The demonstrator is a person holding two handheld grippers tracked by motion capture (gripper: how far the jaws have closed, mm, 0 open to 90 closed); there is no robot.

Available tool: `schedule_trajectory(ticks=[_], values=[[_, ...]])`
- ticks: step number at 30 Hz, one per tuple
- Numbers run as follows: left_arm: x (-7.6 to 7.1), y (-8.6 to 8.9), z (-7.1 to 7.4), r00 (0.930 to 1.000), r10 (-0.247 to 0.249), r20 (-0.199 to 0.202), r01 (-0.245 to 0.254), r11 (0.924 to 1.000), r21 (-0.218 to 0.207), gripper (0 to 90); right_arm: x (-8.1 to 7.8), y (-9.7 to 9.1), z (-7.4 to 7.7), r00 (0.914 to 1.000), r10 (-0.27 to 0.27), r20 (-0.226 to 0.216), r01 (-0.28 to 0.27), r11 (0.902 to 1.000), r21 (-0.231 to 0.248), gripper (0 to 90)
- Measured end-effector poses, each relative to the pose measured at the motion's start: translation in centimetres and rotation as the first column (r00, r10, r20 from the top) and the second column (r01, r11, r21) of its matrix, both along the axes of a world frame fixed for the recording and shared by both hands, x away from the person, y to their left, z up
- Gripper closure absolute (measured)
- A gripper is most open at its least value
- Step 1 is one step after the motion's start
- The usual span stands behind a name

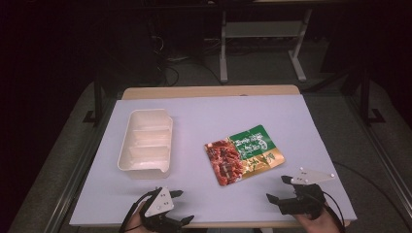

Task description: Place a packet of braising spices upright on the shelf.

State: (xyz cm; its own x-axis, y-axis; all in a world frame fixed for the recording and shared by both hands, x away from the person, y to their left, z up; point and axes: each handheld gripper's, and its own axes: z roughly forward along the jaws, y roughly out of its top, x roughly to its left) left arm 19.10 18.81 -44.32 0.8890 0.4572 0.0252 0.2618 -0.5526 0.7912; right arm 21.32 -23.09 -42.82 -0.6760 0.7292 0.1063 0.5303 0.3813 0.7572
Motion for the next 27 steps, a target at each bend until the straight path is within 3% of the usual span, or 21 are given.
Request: schedule_trajectory(ticks=[8, 12, 15, 20, 27], values=[[0.4, -0.6, 0.3, 0.9998, 0.013, -0.016, -0.013, 0.9999, -0.006, 21.9, 0.3, -0.6, -0.1, 0.9999, -0.004, -0.010, 0.004, 1.0000, 0.001, 17.4], [1.2, -1.8, 0.6, 0.9994, 0.012, -0.033, -0.012, 0.9998, -0.013, 25.7, 0.5, -1.3, 0.0, 0.9994, -0.023, -0.024, 0.023, 0.9996, 0.018, 17.5], [2.3, -3.7, 1.2, 0.9999, -0.006, -0.016, 0.006, 0.9996, 0.027, 29.5, 0.7, -1.7, 0.0, 0.9989, -0.036, -0.031, 0.036, 0.9992, 0.018, 17.2], [4.1, -6.1, 1.3, 0.9990, -0.011, -0.043, 0.012, 0.9997, 0.022, 34.3, 0.9, -2.3, 0.1, 0.9975, -0.069, -0.017, 0.069, 0.9975, 0.012, 15.7], [6.4, -8.1, 1.6, 0.9986, -0.033, -0.042, 0.034, 0.9988, 0.034, 45.9, 1.5, -2.5, 0.2, 0.9969, -0.074, -0.027, 0.074, 0.9971, 0.018, 15.7]])
